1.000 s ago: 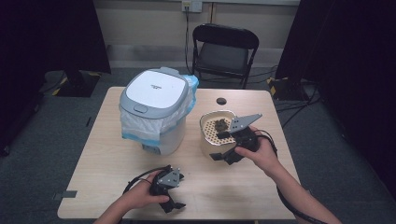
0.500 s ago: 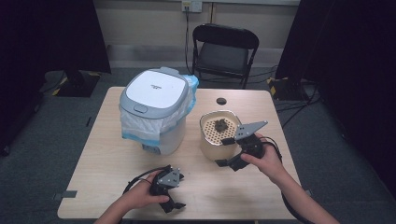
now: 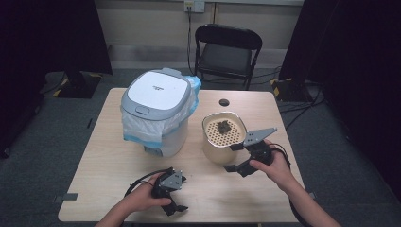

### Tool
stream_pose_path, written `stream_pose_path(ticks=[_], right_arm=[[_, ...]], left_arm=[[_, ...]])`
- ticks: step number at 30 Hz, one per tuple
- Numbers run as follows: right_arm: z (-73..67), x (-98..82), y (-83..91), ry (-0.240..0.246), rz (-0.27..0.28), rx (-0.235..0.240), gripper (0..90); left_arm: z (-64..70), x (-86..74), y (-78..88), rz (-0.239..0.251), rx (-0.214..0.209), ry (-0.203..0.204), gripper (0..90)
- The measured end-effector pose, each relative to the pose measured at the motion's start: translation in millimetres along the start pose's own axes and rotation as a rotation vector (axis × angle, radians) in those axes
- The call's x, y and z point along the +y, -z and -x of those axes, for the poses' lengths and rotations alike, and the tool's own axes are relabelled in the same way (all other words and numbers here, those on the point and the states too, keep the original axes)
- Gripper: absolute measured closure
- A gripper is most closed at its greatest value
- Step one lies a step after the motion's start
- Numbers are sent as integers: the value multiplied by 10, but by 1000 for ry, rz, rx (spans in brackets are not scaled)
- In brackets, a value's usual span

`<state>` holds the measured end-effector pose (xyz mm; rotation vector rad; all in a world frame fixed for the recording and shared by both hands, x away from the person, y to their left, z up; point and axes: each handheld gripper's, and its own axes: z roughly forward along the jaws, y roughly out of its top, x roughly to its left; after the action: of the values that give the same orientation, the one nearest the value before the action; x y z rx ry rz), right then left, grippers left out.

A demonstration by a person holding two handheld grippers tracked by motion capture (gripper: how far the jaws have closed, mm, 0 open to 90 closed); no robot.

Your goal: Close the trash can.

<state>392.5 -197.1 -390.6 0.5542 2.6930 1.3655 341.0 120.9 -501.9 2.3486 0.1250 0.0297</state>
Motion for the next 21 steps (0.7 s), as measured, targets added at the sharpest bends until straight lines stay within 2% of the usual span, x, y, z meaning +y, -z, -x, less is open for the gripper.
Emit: stream_pose_path(ticks=[7,21], right_arm=[[10,-97,-1,-10,-7,-5,147],[45,-286,65,-37,12,-16,147]], left_arm=[[0,0,0,0,0,-1,0],[0,0,0,0,0,0,0]])
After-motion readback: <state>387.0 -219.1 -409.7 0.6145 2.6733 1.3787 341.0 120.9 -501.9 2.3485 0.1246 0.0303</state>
